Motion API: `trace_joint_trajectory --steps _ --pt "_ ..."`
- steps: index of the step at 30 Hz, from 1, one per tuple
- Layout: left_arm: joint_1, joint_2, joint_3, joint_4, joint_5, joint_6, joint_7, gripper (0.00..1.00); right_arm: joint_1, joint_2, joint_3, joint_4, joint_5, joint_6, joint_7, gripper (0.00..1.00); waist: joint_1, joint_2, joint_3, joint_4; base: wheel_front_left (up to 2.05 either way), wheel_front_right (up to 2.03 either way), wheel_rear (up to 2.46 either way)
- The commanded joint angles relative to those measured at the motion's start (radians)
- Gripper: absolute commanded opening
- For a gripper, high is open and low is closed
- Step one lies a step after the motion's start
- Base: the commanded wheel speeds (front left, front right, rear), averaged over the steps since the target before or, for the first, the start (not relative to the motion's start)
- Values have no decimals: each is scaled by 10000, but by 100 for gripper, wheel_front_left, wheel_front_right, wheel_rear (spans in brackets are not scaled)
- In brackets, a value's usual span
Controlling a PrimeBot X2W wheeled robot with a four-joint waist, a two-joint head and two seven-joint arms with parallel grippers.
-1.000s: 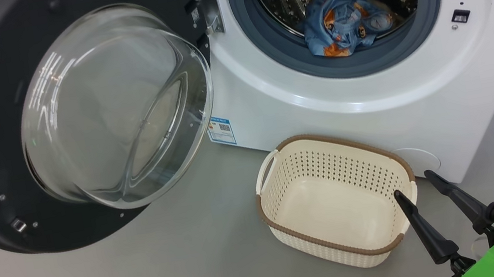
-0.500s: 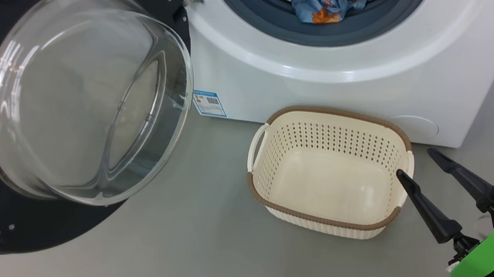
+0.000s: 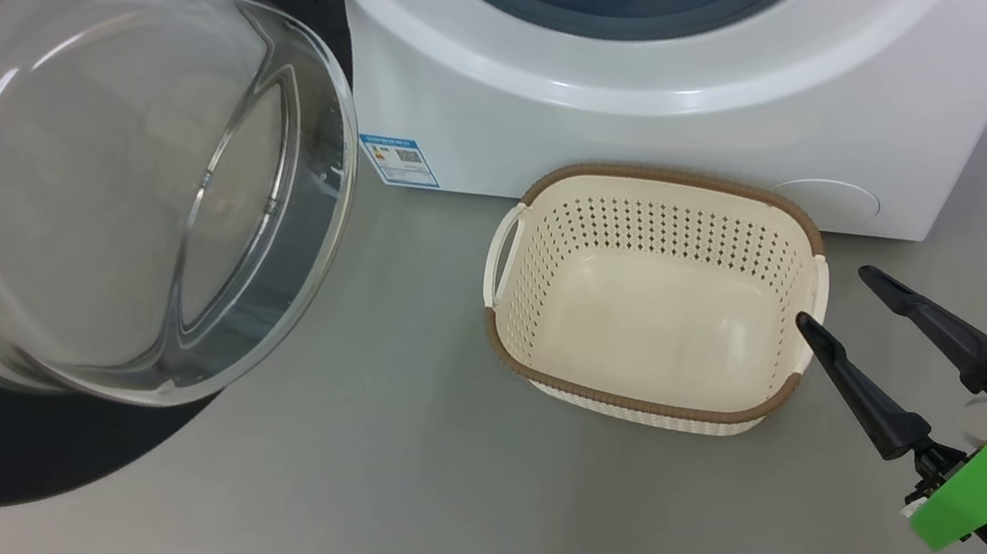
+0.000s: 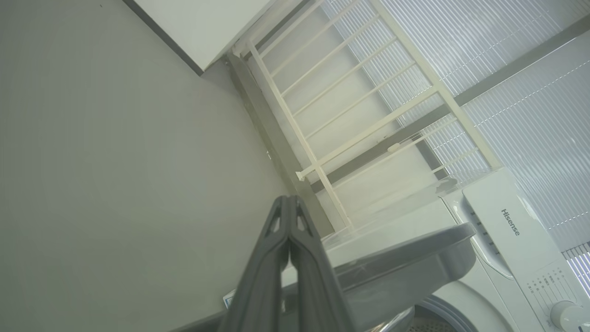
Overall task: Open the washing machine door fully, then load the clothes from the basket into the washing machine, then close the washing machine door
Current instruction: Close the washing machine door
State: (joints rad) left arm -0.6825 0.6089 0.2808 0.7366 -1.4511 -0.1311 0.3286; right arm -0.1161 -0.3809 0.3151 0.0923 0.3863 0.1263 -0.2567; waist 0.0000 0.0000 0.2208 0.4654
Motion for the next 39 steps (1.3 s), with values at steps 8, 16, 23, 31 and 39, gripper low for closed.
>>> trace_joint_trajectory --steps 8,16,23,31,39 --pt "-909 1057 -325 857 -296 4 1714 0 -315 -325 254 -276 -8 44 -51 100 0 0 204 -55 0 0 0" --pt "-1003 966 -729 783 -363 4 2546 0 -344 -338 310 -267 -18 44 -51 100 0 0 233 -63 0 0 0" --pt "-887 933 -852 526 -496 4 2997 0 -358 -332 313 -254 -10 44 -51 100 0 0 202 -43 0 0 0" --pt "-438 870 -1210 -361 -726 4 4104 0 -319 -277 289 -220 6 44 -51 100 0 0 54 11 0 0 0" --pt "63 874 -1649 -1599 -967 4 5317 0 -220 -241 132 -211 40 44 -51 100 0 0 -163 38 0 0 0"
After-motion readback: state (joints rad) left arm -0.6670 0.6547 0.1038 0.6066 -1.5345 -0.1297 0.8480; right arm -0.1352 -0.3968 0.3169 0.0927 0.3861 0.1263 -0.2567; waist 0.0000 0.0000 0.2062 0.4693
